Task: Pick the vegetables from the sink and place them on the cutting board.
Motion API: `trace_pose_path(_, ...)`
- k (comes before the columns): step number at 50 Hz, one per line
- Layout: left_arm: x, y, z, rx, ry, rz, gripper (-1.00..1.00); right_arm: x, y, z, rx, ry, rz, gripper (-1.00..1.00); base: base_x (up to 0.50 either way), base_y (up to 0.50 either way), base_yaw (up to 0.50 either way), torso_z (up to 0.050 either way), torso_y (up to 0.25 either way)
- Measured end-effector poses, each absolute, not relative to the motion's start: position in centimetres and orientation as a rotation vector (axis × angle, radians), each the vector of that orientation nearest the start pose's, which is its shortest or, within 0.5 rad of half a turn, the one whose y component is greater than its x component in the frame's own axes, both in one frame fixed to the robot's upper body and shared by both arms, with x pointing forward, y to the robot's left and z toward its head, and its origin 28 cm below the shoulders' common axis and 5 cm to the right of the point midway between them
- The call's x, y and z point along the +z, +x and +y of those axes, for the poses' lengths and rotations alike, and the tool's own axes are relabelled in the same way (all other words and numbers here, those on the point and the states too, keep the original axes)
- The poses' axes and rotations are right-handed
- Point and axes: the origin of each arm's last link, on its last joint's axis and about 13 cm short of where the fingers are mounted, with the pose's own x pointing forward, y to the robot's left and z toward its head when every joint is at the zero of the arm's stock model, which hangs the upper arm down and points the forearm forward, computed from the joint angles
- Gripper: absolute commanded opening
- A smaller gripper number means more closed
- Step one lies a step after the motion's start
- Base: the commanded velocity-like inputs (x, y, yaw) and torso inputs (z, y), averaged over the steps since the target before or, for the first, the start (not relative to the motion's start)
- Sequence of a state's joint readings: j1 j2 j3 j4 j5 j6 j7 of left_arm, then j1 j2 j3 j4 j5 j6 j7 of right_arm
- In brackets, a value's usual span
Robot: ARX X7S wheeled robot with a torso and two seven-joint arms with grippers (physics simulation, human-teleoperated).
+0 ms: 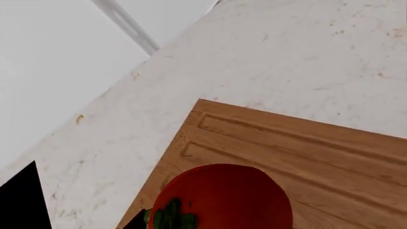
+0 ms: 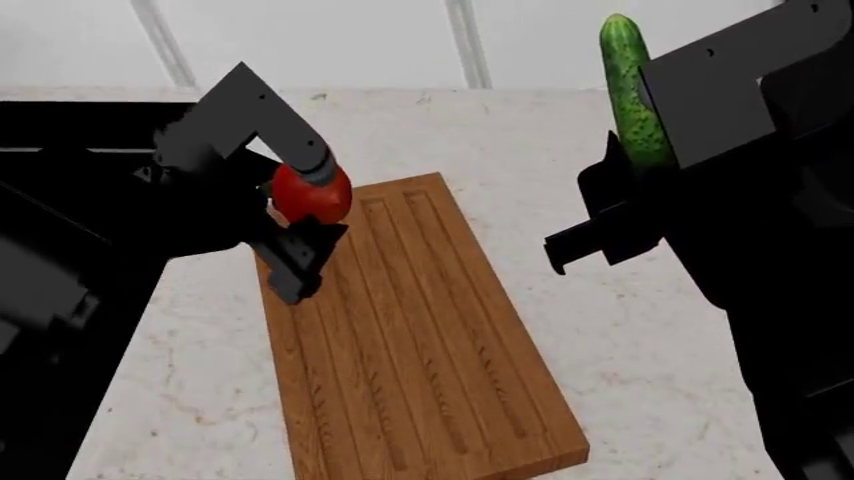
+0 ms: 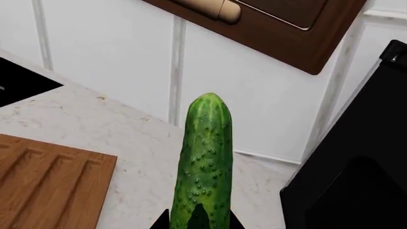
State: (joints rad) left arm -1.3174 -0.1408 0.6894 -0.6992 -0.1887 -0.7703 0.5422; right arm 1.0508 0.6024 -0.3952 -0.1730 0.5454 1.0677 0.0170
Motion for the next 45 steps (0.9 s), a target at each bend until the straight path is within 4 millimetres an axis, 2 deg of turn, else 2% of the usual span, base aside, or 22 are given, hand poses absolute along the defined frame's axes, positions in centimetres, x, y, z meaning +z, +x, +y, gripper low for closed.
trace_pose_path(26, 21.4, 40.2, 19.7, -0.648, 0.495, 0.456, -1.00, 26.1, 31.4, -17.2, 0.175, -0.380, 0.085, -1.00, 0.00, 0.00, 0.00, 0.000, 0.000)
trace_pose_path(45, 20.6, 40.0, 19.8, -0.643, 0.507, 0.494, -1.00, 26.1, 31.4, -17.1, 0.175, -0.380, 0.085, -1.00, 0.00, 0.00, 0.00, 0.001, 0.000)
